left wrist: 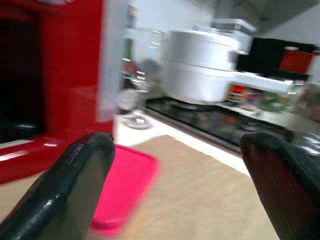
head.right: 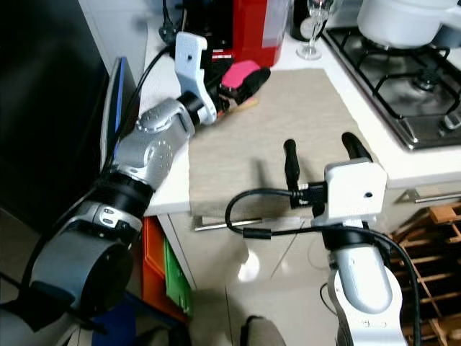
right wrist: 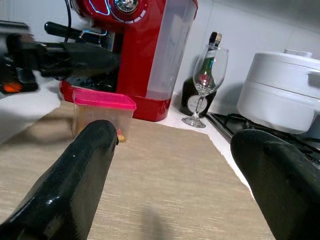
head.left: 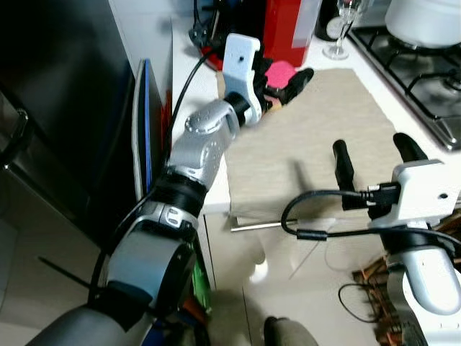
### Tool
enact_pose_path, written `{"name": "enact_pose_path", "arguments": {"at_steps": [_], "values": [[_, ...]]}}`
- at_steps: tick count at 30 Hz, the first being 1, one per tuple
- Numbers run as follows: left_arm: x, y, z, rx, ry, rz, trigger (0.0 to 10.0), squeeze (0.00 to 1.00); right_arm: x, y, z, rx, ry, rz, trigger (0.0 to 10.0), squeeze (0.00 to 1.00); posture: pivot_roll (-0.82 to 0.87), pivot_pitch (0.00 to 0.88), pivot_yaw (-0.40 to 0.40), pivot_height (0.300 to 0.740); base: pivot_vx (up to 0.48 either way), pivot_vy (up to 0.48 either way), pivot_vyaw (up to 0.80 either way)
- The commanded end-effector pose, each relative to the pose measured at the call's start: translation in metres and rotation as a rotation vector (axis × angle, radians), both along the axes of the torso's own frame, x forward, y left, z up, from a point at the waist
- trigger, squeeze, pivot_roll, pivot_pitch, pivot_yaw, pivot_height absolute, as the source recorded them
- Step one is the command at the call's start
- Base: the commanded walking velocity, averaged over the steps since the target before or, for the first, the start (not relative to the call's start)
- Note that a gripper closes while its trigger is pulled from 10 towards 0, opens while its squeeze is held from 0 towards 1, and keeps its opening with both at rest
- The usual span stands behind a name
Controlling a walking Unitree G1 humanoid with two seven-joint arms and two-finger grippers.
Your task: Restocking fridge
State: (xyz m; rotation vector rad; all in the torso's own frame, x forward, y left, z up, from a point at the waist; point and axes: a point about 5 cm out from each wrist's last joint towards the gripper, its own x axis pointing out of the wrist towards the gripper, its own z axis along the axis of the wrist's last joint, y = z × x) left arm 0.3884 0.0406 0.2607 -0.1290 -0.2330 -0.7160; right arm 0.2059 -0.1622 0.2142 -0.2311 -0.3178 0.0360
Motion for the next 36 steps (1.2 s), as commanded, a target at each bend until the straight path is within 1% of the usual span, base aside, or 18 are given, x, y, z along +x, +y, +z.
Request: {"name": "enact_pose_path", "arguments": {"at_steps": [1,4,6,7,11,12,16,26,28,29,30,31,32,33,36], "values": [[0.008,0.02,0.002,0.044,-0.045,0.115,10.0,0.0,-0.001,-0.001,0.001,0.002,-0.008,0.001,10.0,0.0,-0.29,0.123,0.059,0.74,0.0,0.0,0.0],[0.014,0.039,-0.004,0.108,-0.061,0.235,10.0,0.0,0.0,0.001,0.001,0.005,-0.009,0.006,10.0,0.0,-0.29,0.121,0.058,0.74,0.0,0.0,0.0],[0.019,0.051,-0.013,0.182,-0.022,0.32,10.0,0.0,0.0,0.001,0.0,0.006,-0.009,0.009,10.0,0.0,-0.29,0.121,0.058,0.74,0.0,0.0,0.0],[0.019,0.051,-0.013,0.182,-0.022,0.32,10.0,0.0,0.0,0.001,0.0,0.006,-0.009,0.009,10.0,0.0,-0.29,0.121,0.058,0.74,0.0,0.0,0.0],[0.023,0.053,-0.027,0.251,0.032,0.364,10.0,0.0,0.0,0.001,0.0,0.006,-0.007,0.009,10.0,0.0,-0.3,0.121,0.058,0.74,0.0,0.0,0.0],[0.024,0.049,-0.032,0.272,0.052,0.365,10.0,0.0,0.0,0.001,0.0,0.006,-0.006,0.009,10.0,0.0,-0.3,0.125,0.058,0.74,0.0,0.0,0.0],[0.024,0.041,-0.034,0.282,0.061,0.358,10.0,0.0,-0.001,0.001,0.0,0.004,-0.005,0.011,10.0,0.0,-0.31,0.129,0.057,0.74,0.0,0.0,0.0],[0.023,0.02,-0.034,0.265,0.076,0.338,10.0,0.0,-0.002,0.001,0.0,0.0,-0.002,0.01,10.0,0.0,-0.31,0.132,0.053,0.74,0.0,0.0,0.0],[0.022,0.011,-0.031,0.243,0.071,0.311,10.0,0.0,-0.001,0.001,0.0,-0.002,-0.001,0.012,10.0,0.0,-0.31,0.131,0.051,0.74,0.0,0.0,0.0],[0.022,0.011,-0.031,0.243,0.071,0.311,10.0,0.0,-0.001,0.001,0.0,-0.002,-0.001,0.012,10.0,0.0,-0.31,0.131,0.051,0.74,0.0,0.0,0.0],[0.02,0.004,-0.03,0.229,0.069,0.285,10.0,0.0,-0.001,0.001,0.0,-0.002,-0.001,0.012,10.0,0.0,-0.31,0.131,0.051,0.74,0.0,0.0,0.0],[0.02,0.004,-0.03,0.229,0.069,0.285,10.0,0.0,-0.001,0.001,0.0,-0.002,-0.001,0.012,10.0,0.0,-0.31,0.131,0.051,0.74,0.0,0.0,0.0],[0.019,0.001,-0.029,0.224,0.065,0.269,10.0,0.0,-0.001,0.001,0.0,-0.002,-0.001,0.013,10.0,0.0,-0.31,0.129,0.051,0.74,0.0,0.0,0.0],[0.017,-0.005,-0.029,0.22,0.057,0.243,10.0,0.0,0.0,0.001,0.0,-0.002,-0.001,0.012,10.0,0.0,-0.31,0.129,0.051,0.74,0.0,0.0,0.0],[0.016,-0.01,-0.029,0.219,0.055,0.227,10.0,0.0,0.0,0.001,0.0,-0.002,-0.001,0.014,10.0,0.0,-0.31,0.127,0.05,0.74,0.0,0.0,0.0]]}}
